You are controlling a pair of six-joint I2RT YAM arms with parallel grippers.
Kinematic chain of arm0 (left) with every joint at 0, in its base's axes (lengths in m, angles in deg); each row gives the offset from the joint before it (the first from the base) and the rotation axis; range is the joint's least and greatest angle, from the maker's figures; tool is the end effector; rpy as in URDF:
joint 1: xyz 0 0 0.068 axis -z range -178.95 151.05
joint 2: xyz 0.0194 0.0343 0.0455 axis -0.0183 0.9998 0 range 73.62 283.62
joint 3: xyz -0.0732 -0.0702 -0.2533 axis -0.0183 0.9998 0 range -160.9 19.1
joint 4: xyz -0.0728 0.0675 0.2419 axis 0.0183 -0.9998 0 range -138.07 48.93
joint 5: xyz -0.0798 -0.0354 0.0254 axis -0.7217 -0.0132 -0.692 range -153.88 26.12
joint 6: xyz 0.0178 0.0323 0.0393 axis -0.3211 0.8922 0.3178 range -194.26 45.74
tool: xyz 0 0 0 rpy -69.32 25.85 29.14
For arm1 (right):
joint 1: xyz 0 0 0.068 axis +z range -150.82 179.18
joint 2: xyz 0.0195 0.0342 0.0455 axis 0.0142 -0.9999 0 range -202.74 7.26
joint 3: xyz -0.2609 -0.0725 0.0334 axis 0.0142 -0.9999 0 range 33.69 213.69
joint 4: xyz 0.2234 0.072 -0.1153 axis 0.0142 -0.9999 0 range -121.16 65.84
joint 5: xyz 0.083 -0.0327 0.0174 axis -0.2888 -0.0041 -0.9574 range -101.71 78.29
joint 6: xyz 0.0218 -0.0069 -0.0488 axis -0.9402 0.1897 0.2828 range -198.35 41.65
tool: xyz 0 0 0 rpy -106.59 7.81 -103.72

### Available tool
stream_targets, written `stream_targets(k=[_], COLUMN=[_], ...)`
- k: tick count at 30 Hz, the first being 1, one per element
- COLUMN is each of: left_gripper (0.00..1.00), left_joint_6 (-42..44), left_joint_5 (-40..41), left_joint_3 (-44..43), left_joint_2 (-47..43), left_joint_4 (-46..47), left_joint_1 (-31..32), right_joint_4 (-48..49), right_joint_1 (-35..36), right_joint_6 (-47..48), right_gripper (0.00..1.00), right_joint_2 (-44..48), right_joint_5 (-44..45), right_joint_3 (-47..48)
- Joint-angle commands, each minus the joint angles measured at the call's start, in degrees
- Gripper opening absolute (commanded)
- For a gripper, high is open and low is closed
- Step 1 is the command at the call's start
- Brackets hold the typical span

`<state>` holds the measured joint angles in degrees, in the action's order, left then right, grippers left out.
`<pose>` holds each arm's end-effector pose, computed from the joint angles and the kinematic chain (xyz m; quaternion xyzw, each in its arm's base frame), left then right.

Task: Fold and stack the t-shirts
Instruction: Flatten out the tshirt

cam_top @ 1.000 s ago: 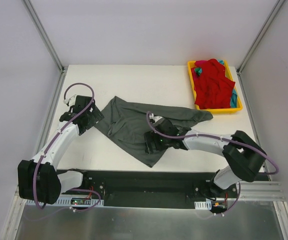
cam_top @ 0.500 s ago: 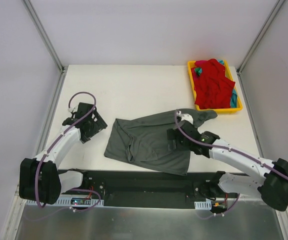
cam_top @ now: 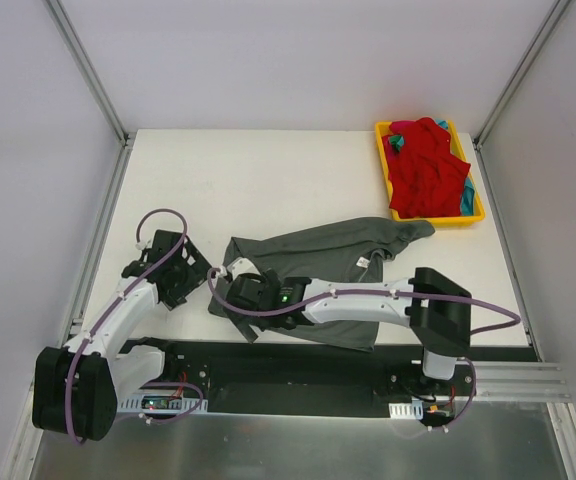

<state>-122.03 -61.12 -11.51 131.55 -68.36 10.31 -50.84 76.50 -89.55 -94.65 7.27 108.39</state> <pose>0.1864 -0.0286 0.1888 -0.3210 0.8967 -0.1249 0.2780 0.0954 0.3715 0.2262 -0.4687 0.8138 0.1011 0.3284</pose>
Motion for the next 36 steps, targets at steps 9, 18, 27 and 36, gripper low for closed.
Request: stream_targets(k=[9,18,27,36], left_gripper=[0.99,0.99,0.94,0.74], left_joint_6=[-1.36,-1.19,-1.01,-3.56], left_joint_5=[-2.41,-3.98,-7.42,-6.20], left_joint_3=[0.82,1.08,2.40,4.33], left_joint_2=[-0.54,-0.89,0.08,2.27], left_joint_4=[0.04,0.13,0.83,1.89], left_joint_1=[-0.64,-0.56,0.23,7.43], right_joint_4=[-0.57,-1.98,-2.68,-2.59], right_joint_1=[0.64,0.64,0.20,-6.47], right_joint_6=[-0.92,-6.11,-7.43,-7.43], right_gripper=[0.86,0.33,0.00,0.00], right_joint_2=[-8.92,-9.72,-3.84,7.33], right_joint_5=[-0.10,7.38,10.19,11.96], right_joint_3=[5.28,5.29,1.95,-5.69])
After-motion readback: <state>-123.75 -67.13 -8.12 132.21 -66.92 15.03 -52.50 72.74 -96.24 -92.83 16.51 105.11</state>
